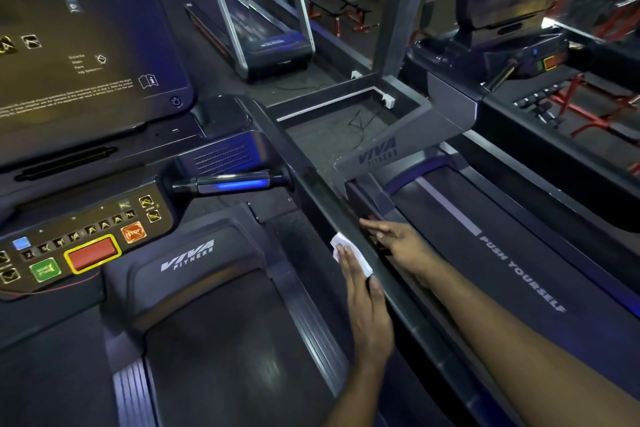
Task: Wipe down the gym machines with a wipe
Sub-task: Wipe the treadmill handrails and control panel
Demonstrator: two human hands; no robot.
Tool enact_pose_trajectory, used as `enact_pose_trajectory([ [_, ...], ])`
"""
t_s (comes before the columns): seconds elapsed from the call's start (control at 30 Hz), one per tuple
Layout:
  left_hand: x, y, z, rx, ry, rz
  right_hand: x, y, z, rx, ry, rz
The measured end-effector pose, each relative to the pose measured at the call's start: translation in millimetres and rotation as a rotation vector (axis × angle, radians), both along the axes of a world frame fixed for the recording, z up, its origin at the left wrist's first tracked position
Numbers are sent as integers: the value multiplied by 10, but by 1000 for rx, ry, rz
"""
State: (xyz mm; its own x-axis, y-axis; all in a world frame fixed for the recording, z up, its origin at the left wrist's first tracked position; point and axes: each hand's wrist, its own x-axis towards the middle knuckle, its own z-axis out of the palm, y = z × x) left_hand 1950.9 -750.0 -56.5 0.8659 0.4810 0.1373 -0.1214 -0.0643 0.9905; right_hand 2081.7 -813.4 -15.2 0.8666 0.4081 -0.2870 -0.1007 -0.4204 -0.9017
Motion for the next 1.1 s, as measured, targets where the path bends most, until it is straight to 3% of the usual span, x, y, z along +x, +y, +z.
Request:
enact_pose_trajectory([
  [0.17, 388, 394, 111, 211, 43, 1, -136, -202, 150, 89, -20, -199],
  [0.27, 350, 479, 113, 518, 51, -99, -238, -389, 233, 125, -54, -305],
  [0.4, 23, 336, 130, 645, -31, -280, -497, -671, 296, 96, -97, -397],
  [0.63, -433, -4, 310, 651, -85, -521, -1176, -960, 238, 57, -170, -655],
  [0.83, -709, -88, 478, 394, -60, -739, -1878, -926, 75, -191, -430, -753],
  [0.97, -756, -24, 528, 386, -90, -707, -2336, -712, 15, -358, -643, -571],
  [1.03, -792, 57, 537, 425, -91, -631, -2504, -654, -109, -566, -720, -419],
  [1.1, -818, 163, 551, 507, -102, -597, -2640, -670, -196, -678, -707, -481],
])
